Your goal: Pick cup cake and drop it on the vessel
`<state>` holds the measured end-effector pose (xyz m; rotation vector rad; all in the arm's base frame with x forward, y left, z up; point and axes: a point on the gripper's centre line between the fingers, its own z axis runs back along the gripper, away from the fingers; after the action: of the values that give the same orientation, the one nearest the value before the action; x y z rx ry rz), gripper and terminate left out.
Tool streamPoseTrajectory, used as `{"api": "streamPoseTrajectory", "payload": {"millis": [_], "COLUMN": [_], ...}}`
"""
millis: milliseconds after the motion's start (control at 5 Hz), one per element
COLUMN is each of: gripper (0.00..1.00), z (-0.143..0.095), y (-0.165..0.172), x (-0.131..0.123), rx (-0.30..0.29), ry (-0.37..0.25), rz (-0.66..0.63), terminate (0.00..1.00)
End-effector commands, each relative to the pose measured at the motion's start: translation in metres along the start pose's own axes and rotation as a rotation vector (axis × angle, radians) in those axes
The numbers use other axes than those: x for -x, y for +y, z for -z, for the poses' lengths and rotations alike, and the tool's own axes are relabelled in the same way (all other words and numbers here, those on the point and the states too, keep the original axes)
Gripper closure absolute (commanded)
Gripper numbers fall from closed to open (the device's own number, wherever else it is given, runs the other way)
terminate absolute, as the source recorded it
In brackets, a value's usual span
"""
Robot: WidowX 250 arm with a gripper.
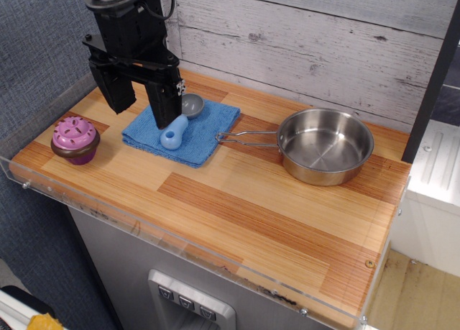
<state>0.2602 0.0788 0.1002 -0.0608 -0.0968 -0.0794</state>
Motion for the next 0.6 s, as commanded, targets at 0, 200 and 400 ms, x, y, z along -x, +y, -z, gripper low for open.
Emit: {"api": "streamPoseTrajectory", "payload": {"millis": [0,200,400], "gripper": [0.0,0.0,0.0], "z": [0.0,-0.014,-0.032], "y": [0.0,0.018,0.04], "x": [0.0,-0.002,0.002], "rx": [0.0,-0.02,-0.071], "ry": [0.0,-0.097,-0.147], "rz": [0.0,0.112,0.126], "terminate": [0.0,0.0,0.0]}}
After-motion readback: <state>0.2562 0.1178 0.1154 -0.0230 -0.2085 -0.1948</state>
